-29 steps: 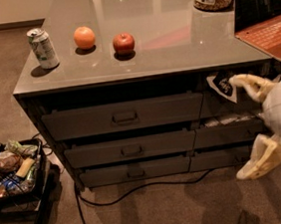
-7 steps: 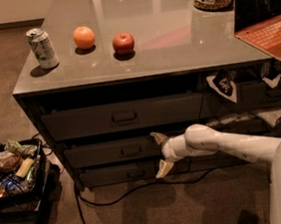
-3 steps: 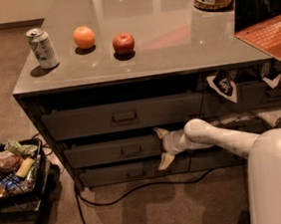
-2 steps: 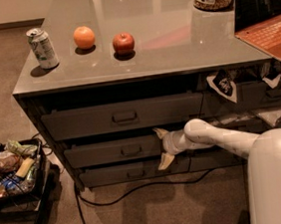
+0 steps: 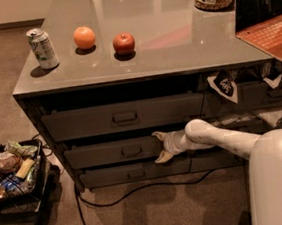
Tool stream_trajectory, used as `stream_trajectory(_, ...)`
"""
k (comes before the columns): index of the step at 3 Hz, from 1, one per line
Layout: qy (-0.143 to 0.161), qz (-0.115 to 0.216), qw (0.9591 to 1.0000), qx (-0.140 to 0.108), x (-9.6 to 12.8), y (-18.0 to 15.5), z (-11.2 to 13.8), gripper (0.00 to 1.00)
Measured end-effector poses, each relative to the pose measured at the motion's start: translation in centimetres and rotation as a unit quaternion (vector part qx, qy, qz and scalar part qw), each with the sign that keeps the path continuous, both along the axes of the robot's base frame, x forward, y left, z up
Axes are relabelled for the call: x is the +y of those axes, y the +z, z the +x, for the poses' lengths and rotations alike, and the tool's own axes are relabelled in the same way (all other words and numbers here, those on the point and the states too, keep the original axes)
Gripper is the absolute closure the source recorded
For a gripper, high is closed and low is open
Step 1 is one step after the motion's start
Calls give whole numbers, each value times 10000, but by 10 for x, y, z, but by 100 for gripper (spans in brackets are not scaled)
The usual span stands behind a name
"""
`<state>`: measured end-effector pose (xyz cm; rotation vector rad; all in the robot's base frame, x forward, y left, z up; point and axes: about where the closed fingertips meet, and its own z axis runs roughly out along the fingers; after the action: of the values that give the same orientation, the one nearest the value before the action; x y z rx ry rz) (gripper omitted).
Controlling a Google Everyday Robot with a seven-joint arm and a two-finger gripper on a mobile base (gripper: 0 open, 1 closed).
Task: Open middle drawer
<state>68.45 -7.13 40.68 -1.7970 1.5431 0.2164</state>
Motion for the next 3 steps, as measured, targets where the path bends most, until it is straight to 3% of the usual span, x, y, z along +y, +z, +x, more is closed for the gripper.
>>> stream_trajectory(1,0,0,10000,0,0,0,0,34)
stream_trajectory(3,3,0,10000,8,1,0,-1,76)
